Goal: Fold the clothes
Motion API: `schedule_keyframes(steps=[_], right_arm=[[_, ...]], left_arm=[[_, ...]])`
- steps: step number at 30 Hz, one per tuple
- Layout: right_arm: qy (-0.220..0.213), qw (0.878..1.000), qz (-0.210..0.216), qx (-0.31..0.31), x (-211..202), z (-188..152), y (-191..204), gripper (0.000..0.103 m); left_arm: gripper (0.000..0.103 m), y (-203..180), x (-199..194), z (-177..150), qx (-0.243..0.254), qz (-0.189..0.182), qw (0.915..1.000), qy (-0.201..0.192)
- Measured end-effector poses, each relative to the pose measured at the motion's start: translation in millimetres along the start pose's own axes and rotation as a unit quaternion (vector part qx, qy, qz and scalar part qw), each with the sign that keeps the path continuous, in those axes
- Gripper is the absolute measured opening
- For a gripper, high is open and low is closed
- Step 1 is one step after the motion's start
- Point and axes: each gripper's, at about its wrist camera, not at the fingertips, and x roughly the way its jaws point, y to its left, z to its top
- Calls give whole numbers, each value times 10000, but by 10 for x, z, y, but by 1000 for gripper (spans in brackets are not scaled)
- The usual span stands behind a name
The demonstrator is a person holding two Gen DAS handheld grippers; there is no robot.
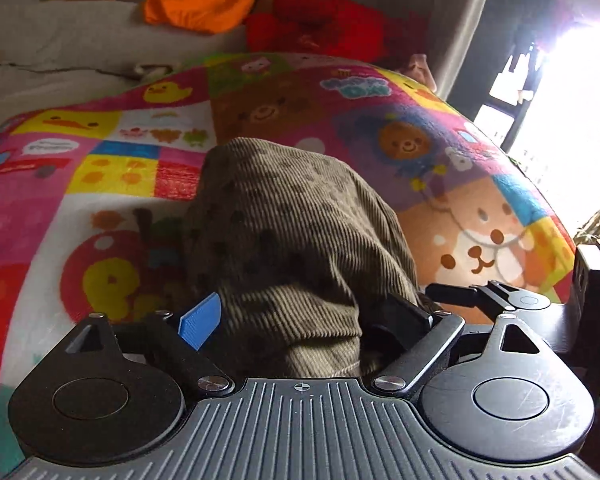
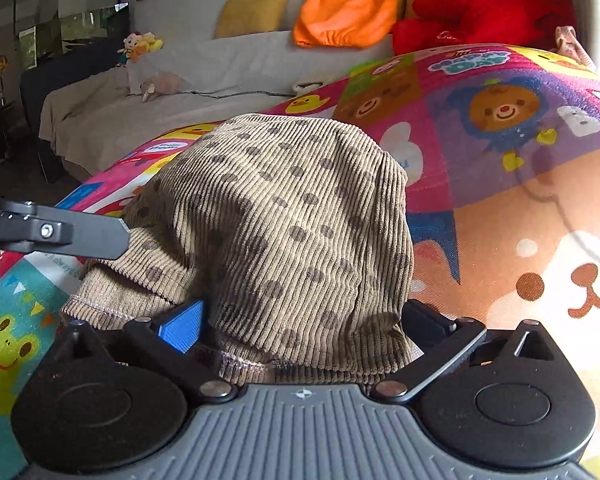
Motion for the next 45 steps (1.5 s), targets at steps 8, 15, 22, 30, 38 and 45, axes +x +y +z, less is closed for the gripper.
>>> schedule_keyframes(steps=[8,15,22,30,38,45], right_arm=[[-213,9995,-211,67,-437,-284,66,103],[-342,9960,-511,645,-996,-678,-53,103],[-211,9885,-965,1149,-1112,-746,-186,103],[405,9867,-1101,1121,-810,-629,-229,103],[471,9870,-1220,938,-729,-604,-158,103],[381,9884,-1364,548,-694,-554,-71,103]], left_arm=[[103,-190,-352,-489,-70,897,9959,122],[103,-377,-426,-778,285,1068,9935,258],[103,-532,-398,-801,673,1287,9884,435],[103,-539,-313,-796,826,1380,9855,537],[103,-567,-294,-811,891,1453,9838,550],[103,-589,-221,-789,811,1735,9807,395]])
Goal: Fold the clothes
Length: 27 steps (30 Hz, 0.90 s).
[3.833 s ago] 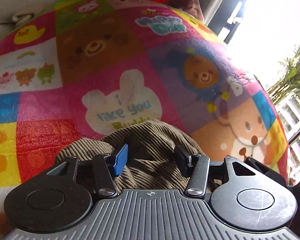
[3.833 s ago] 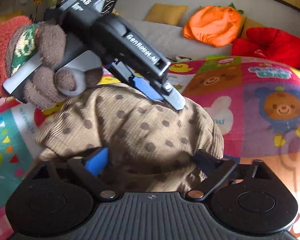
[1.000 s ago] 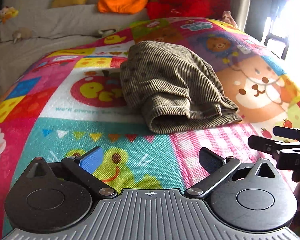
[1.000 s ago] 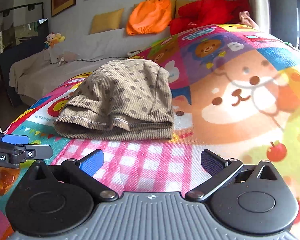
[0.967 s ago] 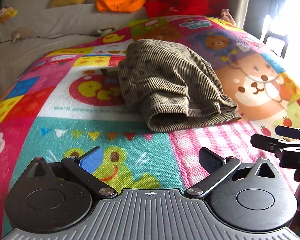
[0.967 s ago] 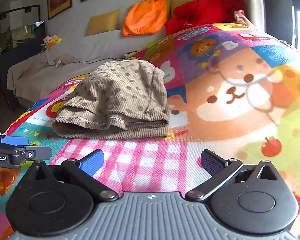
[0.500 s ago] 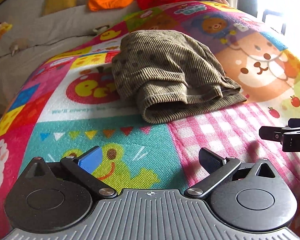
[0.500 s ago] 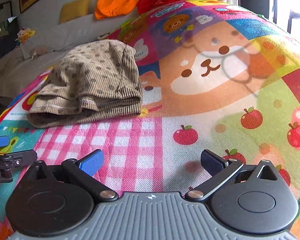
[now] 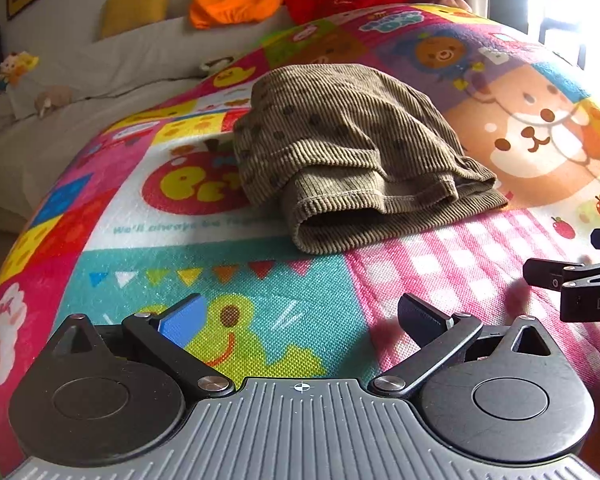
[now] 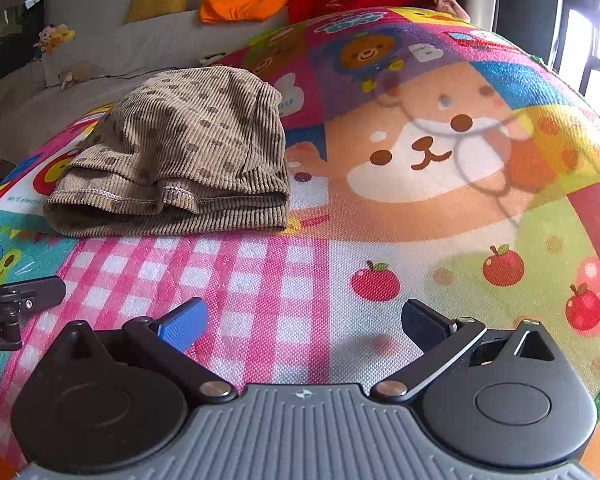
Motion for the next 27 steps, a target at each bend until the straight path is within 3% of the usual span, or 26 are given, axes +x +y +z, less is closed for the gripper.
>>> schedule_keyframes(steps=[7,10,15,18,22,27], right_arm=[[-185,9992,253,237,33,-79,-85,103],[-163,9990,291,290,19,-88,-108,103],[-155,9990,311,289,9,-94,-119,103],[-149,9990,309,289,12,-93,-119,103],[-145,9990,312,293,12,-90,-118,103],[-144,9990,311,291,11,-91,-112,103]], left_arm=[[103,-50,-108,-102,1,338,9994,-103],[103,-79,-214,-180,239,520,9982,-198],[103,-84,-400,-347,816,476,9943,-501],[103,-86,-299,-221,501,410,9975,-288],[103,4,-13,56,-304,210,9993,78],[103,36,165,110,-249,198,9995,-37]])
